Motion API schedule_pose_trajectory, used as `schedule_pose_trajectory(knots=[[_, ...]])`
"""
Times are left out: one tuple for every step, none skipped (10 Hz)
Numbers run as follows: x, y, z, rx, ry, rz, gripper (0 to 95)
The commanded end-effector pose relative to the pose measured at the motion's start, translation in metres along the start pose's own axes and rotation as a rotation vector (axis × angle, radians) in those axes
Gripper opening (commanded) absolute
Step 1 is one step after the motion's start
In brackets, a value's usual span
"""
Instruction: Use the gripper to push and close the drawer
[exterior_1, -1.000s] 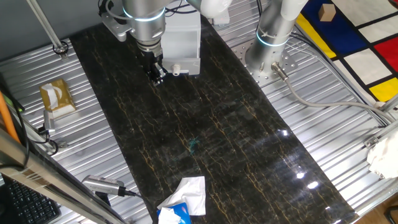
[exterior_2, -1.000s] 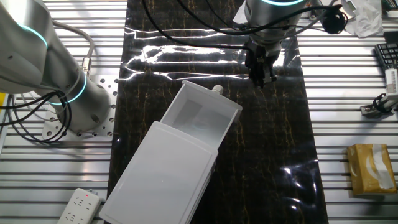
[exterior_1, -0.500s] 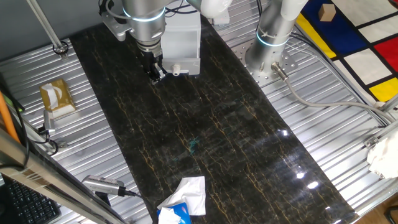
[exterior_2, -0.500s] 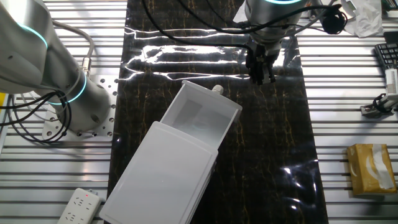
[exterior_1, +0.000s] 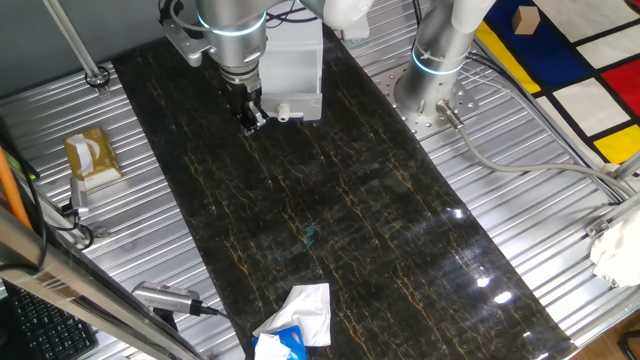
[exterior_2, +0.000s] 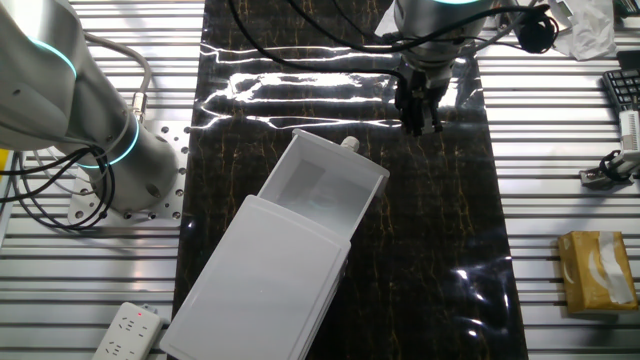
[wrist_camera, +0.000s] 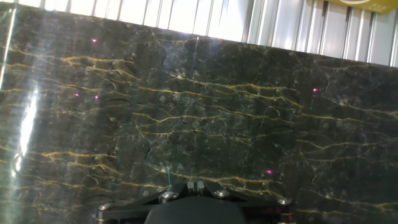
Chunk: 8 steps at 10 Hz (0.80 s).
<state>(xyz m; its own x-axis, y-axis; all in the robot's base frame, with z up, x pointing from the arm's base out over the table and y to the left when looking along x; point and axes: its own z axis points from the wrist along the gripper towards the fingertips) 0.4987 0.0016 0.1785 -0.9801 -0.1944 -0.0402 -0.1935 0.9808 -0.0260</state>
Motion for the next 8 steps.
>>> schedule_pose_trajectory(knots=[[-0.0005, -0.0001, 0.0001, -0.001, 0.003, -0.001, 0.0], [-0.0005, -0.0001, 0.0001, 0.0, 0.005, -0.001, 0.0], [-0.0005, -0.0001, 0.0001, 0.0, 0.007, -0.002, 0.0], [-0.0005, -0.0001, 0.0001, 0.0, 0.008, -0.004, 0.0], [-0.0005, -0.0001, 0.0001, 0.0, 0.008, -0.005, 0.0], [-0.0005, -0.0001, 0.0001, 0.0, 0.009, -0.006, 0.0], [-0.0005, -0.0001, 0.0001, 0.0, 0.01, -0.007, 0.0], [-0.0005, -0.0001, 0.0001, -0.001, 0.014, -0.009, 0.0]])
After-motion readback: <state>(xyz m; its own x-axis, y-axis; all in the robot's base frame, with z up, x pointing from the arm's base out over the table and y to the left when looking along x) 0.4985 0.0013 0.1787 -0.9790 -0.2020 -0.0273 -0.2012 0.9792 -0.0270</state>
